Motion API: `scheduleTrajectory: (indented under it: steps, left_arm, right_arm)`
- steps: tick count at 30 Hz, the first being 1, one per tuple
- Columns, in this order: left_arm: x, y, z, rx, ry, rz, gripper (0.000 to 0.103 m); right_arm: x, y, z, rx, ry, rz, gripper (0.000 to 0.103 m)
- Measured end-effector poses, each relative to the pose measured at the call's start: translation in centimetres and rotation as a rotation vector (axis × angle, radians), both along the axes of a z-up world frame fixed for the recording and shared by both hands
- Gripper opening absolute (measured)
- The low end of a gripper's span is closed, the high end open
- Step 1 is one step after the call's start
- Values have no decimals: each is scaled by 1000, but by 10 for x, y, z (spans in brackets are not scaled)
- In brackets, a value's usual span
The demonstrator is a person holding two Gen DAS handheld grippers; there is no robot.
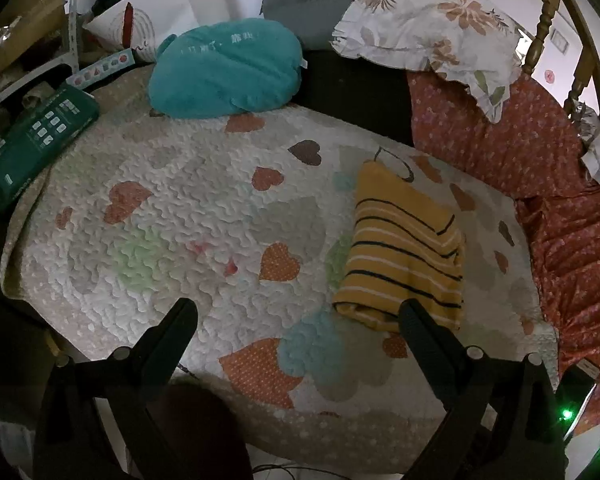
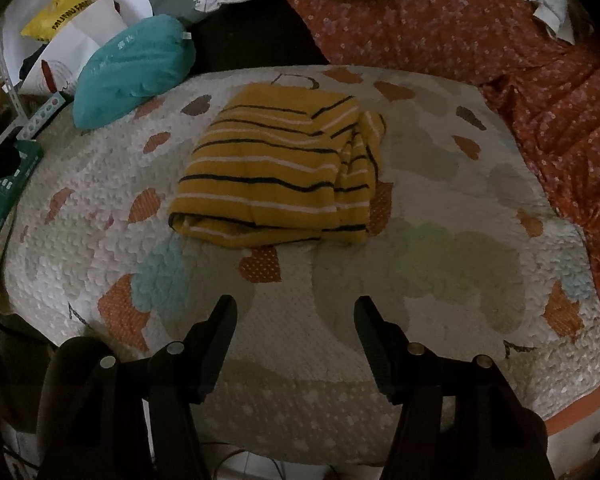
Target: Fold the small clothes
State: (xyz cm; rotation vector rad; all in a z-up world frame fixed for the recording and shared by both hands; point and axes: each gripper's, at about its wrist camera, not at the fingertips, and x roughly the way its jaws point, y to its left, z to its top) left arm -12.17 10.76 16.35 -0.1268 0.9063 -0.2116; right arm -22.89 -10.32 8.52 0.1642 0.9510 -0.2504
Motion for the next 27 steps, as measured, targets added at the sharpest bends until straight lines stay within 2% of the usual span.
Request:
scheduleTrajectory:
  steps: [9,16,22,27]
  left_arm:
    - [-12,-19,11,54,-62,-23,100]
    - [-22,-28,12,74,-59,-47,100]
    - [-11,-20,-7,66,2,-13,100]
    - [9,-15,-31,58,78,11,100]
  right_arm:
    - [-5,-12,-3,24,-8,-16,65]
    - [-14,-29,2,43,-42,-44,66]
    - [33,-78,10,79,-94,-82,66]
    - [89,-113,-7,212,-71,-117,66]
